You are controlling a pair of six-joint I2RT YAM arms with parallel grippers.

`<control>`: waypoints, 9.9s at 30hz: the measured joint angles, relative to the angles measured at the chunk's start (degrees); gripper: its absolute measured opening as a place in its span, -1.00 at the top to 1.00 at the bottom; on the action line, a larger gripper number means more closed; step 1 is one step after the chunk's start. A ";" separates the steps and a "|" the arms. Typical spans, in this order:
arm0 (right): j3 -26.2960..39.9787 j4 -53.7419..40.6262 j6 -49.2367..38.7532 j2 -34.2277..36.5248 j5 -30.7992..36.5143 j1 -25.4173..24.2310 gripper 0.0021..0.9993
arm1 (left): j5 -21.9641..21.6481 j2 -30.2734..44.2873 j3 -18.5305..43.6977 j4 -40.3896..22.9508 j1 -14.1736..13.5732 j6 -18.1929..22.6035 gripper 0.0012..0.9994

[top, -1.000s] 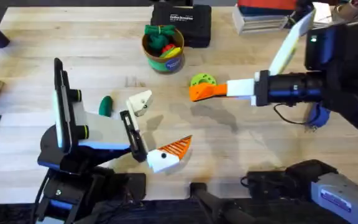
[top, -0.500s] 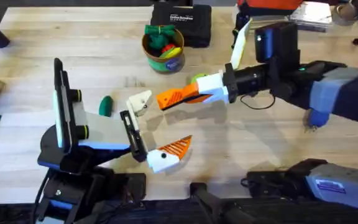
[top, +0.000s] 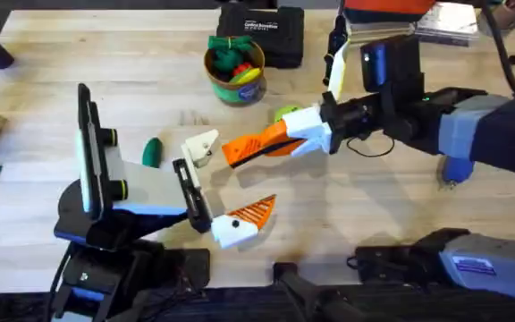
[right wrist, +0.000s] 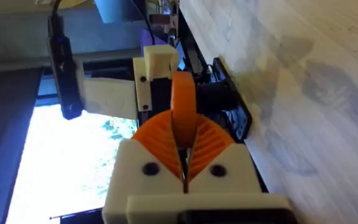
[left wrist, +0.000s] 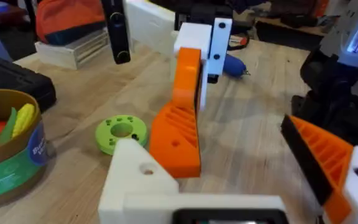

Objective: Pick up the gripper from the table and insert it into the empty holder that is missing its gripper. Then pick up a screw, insert it into the mounting hole, and use the screwdriver to tighten it. Finally, clean up the table by picking up the vegetable and placing it into the bucket.

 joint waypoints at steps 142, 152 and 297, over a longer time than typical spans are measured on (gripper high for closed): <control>29.33 -45.81 -27.38 1.65 64.61 9.66 -0.99 | 0.00 -0.31 -0.06 -0.15 0.00 0.60 -0.97; 29.33 -46.68 -32.39 7.00 70.28 13.54 -0.05 | 0.00 -0.31 -0.06 -0.15 0.00 0.57 -0.97; 68.89 -70.53 -35.18 22.95 67.55 38.87 0.18 | 0.22 -0.31 -0.06 -0.41 0.00 -0.21 -0.97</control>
